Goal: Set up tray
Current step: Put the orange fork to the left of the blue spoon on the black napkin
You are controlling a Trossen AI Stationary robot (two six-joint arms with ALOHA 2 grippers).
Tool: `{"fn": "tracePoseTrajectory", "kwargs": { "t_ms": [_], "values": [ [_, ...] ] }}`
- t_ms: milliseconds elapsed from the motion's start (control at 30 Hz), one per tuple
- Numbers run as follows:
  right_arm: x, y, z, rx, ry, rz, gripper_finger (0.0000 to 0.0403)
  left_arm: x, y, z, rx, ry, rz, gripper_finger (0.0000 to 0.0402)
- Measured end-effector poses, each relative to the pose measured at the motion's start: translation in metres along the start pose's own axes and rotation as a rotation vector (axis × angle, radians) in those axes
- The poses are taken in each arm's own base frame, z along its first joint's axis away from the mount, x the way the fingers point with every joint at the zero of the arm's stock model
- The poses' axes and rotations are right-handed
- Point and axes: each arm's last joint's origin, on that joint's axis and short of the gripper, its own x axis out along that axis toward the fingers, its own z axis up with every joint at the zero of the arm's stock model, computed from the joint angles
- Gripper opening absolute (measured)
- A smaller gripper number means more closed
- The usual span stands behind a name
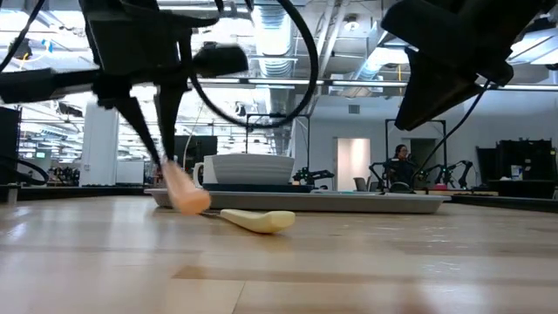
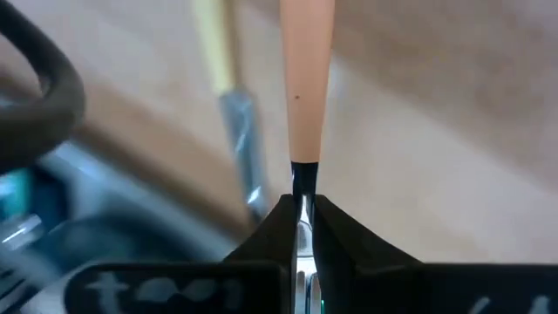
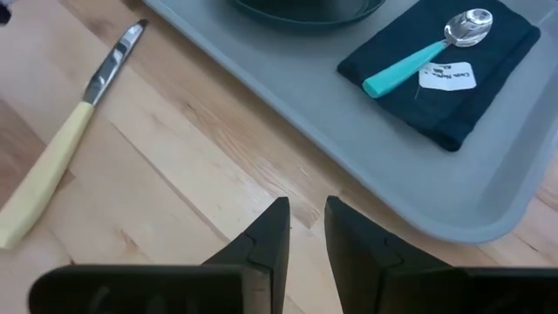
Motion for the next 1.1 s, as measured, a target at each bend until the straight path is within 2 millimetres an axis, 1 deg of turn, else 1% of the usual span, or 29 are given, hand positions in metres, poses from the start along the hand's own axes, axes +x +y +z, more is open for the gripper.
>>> {"fn": "tracePoseTrajectory", "kwargs": {
  "t_ms": [167, 333, 533, 700, 833, 967, 1033, 1100],
  "values": [
    [0.000, 0.001, 0.001, 0.014, -0.009, 0.009, 0.0068, -0.020, 0.008, -0.004, 0.071, 0.162, 0.164, 0.0008],
    [0.000, 0.000, 0.003, 0.051, -0.055, -0.004, 0.0068, -0.046, 0.025, -0.004, 0.098, 0.243, 0.327, 0.0008],
    [-0.009, -0.006, 0.010, 0.174, -0.167, -0.007, 0.0068, -0.065, 0.040, -0.005, 0.177, 0.362, 0.514, 0.0007],
    [-0.024, -0.009, 0.011, 0.289, -0.330, 0.030, 0.0068, -0.073, 0.048, -0.005, 0.251, 0.491, 0.632, 0.0007],
    [-0.038, -0.007, 0.007, 0.307, -0.483, 0.075, 0.0068, -0.075, 0.050, -0.006, 0.297, 0.573, 0.679, 0.0007],
    [-0.050, -0.003, 0.000, 0.257, -0.613, 0.103, 0.0068, -0.076, 0.050, -0.006, 0.300, 0.596, 0.699, 0.0007],
    [-0.054, 0.001, -0.001, 0.215, -0.629, 0.108, 0.0068, -0.076, 0.050, -0.006, 0.300, 0.607, 0.707, 0.0007],
    [-0.057, 0.004, 0.002, 0.160, -0.622, 0.101, 0.0068, -0.076, 0.051, -0.007, 0.308, 0.614, 0.708, 0.0007]
  ]
}}
